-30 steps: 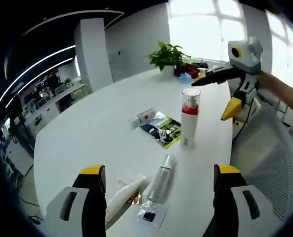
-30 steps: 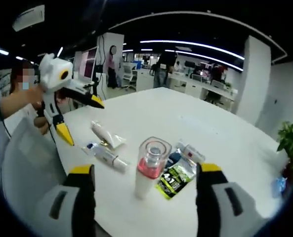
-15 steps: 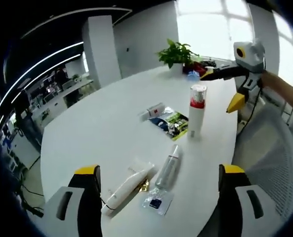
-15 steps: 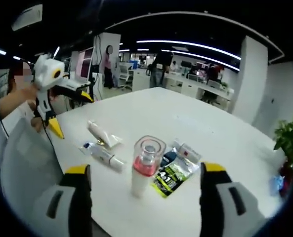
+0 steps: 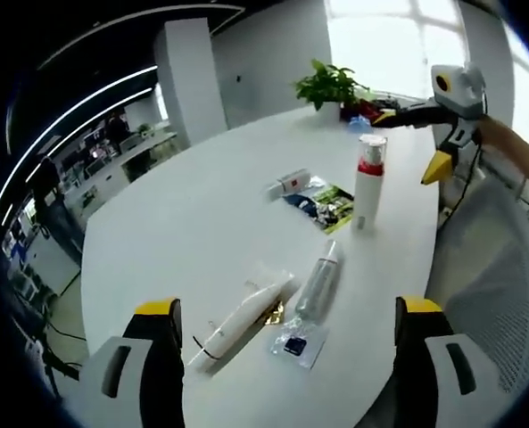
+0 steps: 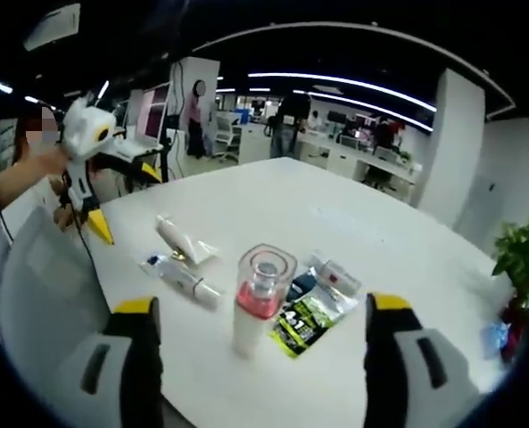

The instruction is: Arrange the skincare products in the storage area until every visible bottle or jar stands upright without overlapping.

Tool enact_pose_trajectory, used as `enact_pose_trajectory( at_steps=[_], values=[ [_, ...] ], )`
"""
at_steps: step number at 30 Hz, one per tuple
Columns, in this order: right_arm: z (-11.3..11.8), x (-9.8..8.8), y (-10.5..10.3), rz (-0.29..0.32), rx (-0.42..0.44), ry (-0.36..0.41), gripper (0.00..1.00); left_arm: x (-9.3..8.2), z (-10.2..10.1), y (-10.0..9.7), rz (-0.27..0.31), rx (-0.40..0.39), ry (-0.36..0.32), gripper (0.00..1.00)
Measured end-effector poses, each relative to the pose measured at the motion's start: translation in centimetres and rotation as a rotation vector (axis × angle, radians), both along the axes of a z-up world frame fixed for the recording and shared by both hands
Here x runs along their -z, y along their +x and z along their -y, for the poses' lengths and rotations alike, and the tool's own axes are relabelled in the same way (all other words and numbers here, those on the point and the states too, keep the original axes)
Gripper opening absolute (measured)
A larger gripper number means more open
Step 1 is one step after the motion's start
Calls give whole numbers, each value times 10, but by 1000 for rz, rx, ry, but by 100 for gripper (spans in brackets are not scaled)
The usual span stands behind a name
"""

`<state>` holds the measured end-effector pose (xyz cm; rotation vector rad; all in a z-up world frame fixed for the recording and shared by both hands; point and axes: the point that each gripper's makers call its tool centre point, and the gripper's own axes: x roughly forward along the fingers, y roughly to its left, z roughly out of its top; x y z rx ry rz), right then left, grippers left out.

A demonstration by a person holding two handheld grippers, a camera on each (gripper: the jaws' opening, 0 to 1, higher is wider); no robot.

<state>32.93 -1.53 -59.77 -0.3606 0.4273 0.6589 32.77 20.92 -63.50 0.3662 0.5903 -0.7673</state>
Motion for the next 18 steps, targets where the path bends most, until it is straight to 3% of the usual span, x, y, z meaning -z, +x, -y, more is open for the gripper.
enact_pose_trajectory(
  at_steps=[18],
  values=[
    [3,6,2,-31,10,8,100,21,-15,16,-41,-1,56,97]
  ],
)
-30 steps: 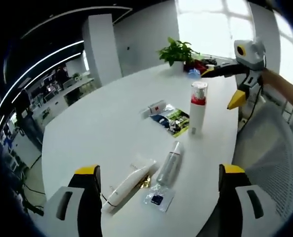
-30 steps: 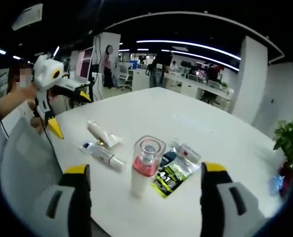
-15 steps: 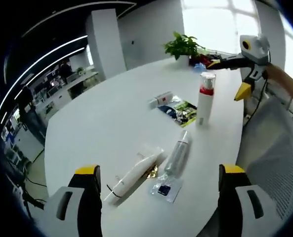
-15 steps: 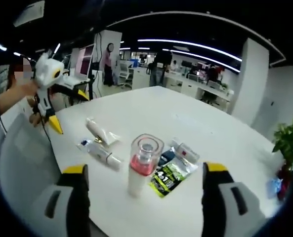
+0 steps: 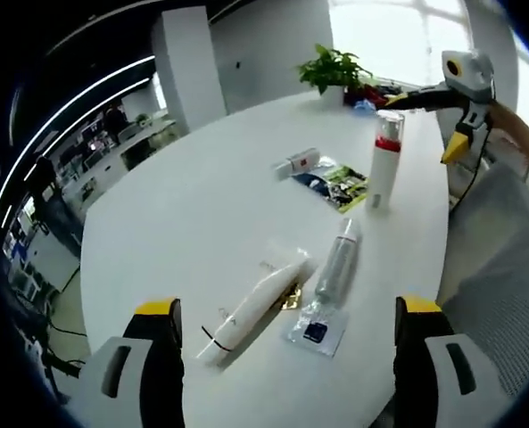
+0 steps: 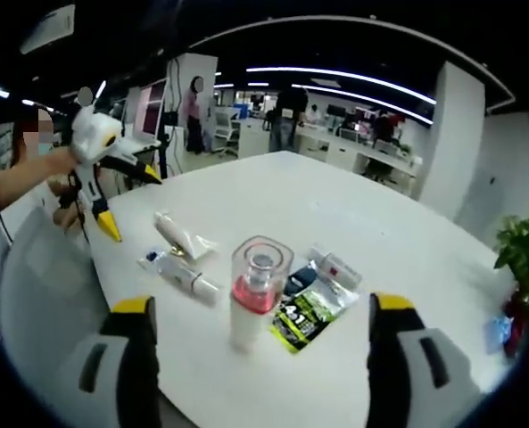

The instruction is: Arrange the skincare products in the storage area until every visible bottle or jar stands upright without overlapping.

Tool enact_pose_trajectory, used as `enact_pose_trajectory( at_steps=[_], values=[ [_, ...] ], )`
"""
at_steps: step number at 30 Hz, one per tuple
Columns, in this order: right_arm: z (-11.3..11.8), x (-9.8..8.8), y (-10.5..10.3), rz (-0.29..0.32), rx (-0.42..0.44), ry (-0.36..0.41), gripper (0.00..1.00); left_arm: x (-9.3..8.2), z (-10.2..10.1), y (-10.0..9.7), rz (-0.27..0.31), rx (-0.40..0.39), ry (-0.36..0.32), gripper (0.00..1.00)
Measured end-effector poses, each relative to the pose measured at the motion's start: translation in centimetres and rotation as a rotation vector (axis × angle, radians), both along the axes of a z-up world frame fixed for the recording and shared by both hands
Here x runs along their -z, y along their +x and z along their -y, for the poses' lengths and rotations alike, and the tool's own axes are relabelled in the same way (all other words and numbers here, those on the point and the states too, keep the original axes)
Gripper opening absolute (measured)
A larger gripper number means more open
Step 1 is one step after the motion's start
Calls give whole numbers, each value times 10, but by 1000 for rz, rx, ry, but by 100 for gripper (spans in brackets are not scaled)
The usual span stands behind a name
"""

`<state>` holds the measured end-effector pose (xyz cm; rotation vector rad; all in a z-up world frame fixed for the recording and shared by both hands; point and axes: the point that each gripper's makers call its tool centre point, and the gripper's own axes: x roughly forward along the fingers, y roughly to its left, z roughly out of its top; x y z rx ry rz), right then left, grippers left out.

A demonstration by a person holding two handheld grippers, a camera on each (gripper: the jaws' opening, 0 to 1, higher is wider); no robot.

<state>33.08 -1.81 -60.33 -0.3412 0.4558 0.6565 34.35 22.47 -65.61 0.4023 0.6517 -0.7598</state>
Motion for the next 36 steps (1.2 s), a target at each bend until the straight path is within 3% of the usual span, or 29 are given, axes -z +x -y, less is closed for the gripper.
enact_pose_trajectory(
  at_steps=[8,21,36],
  values=[
    [1,2,0,-20,12,7,100,7,-7,13,-7,-1,31,95],
    [1,4,0,-34,12,-1,100,19,-11,34,-8,30,87,80],
    [6,7,0,-54,28,12,100,38,-11,43,-51,117,150,53]
  ],
)
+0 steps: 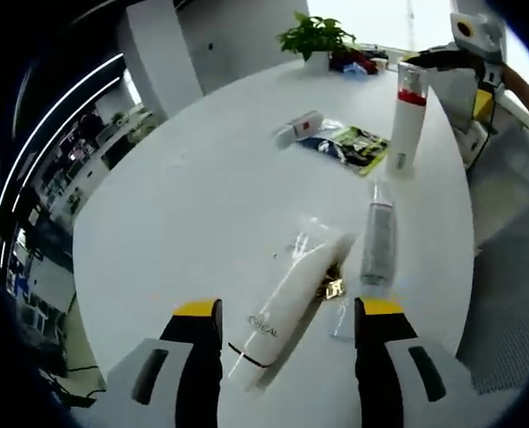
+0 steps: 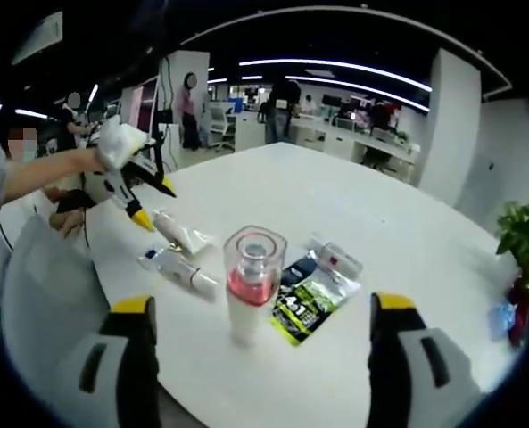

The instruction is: Arrange the skincare products in the storage area until every visible bottle or jar stands upright without overlapping.

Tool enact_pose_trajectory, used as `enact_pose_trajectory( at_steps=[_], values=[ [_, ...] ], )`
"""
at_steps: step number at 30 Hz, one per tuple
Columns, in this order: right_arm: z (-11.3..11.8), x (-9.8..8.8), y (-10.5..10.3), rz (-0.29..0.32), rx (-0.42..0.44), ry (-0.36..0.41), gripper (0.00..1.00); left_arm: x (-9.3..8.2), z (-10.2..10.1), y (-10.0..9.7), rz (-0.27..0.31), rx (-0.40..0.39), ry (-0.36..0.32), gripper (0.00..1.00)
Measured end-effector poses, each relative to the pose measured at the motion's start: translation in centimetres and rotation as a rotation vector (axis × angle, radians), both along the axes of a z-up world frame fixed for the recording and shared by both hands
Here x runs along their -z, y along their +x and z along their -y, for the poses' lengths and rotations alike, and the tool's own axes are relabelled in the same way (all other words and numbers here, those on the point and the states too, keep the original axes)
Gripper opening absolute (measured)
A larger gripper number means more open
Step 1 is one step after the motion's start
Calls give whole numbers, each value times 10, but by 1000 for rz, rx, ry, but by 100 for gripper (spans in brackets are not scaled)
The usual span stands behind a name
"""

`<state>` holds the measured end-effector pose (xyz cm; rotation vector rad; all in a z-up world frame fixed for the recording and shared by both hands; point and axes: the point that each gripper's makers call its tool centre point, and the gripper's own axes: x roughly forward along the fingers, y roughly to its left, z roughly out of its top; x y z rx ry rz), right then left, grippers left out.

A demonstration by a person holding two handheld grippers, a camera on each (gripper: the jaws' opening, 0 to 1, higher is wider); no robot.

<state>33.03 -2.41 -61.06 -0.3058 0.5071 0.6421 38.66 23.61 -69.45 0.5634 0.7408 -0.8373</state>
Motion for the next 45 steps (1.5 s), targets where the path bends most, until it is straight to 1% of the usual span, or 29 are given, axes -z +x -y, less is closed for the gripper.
enact_pose_trajectory(
  at_steps=[3,11,19,21,27,37,45],
  values=[
    [1,0,0,0,4,1,100,4,0,3,-4,17,19,49],
    [1,1,0,-5,5,0,100,15,1,7,-33,58,54,45],
    [3,4,0,-15,6,0,100,27,-1,9,-76,108,114,39],
    [3,5,-1,-18,8,1,100,29,-2,12,-73,112,125,39],
    [6,7,-2,-24,12,2,100,37,-1,12,-103,146,155,36],
    [7,8,-2,-26,14,8,100,44,2,16,-162,182,159,31],
    [9,10,-3,-36,19,7,100,47,2,18,-207,210,175,31]
  ],
)
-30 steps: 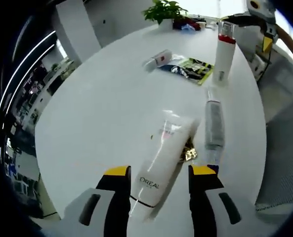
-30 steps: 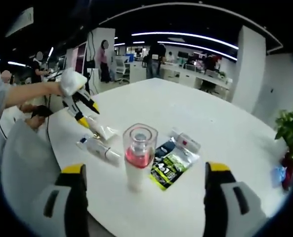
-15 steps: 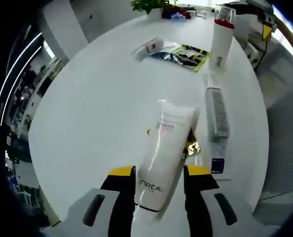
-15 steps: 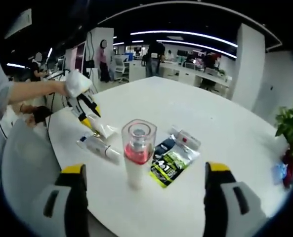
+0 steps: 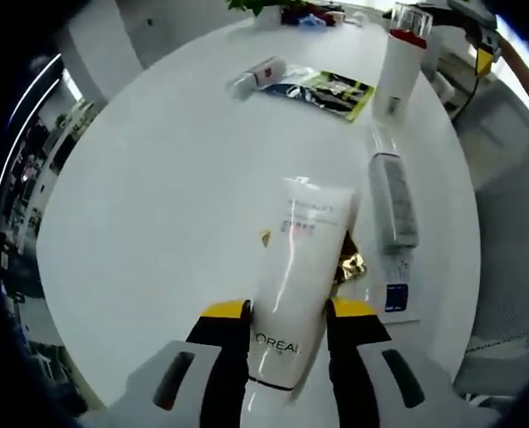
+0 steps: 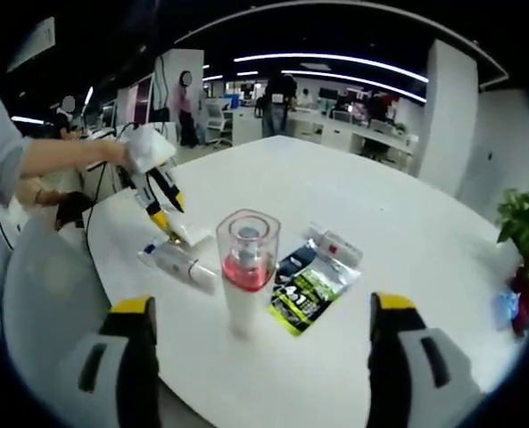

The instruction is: Arrange the skincare products in the storage area until every visible bottle or jar stands upright without overlapping.

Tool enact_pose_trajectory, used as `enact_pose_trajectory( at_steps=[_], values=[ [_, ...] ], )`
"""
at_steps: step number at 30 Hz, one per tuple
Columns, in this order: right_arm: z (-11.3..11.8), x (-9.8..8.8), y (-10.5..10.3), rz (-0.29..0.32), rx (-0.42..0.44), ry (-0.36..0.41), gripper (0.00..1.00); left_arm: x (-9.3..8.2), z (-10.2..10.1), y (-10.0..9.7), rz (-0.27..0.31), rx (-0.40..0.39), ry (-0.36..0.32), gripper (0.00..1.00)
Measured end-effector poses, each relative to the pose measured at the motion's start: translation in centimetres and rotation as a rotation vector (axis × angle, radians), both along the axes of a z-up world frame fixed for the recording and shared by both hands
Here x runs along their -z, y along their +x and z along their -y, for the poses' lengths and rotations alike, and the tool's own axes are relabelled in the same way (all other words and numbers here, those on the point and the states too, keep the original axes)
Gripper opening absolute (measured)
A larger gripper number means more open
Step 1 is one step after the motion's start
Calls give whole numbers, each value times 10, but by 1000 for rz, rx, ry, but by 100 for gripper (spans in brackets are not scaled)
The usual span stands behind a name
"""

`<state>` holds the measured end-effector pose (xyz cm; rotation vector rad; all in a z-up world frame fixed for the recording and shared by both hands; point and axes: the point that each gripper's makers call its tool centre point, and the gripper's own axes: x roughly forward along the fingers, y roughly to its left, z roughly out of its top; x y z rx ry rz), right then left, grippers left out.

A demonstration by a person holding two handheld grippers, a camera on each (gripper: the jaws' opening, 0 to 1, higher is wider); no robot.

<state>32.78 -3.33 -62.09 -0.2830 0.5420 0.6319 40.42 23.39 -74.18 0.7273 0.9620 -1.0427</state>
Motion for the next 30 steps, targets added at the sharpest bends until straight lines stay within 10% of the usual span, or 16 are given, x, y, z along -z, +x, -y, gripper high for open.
enact_pose_trajectory(
  at_steps=[30],
  values=[
    [-2,0,-2,-1,-8,-1,100,2,5,-4,-14,-21,-20,29]
  ],
)
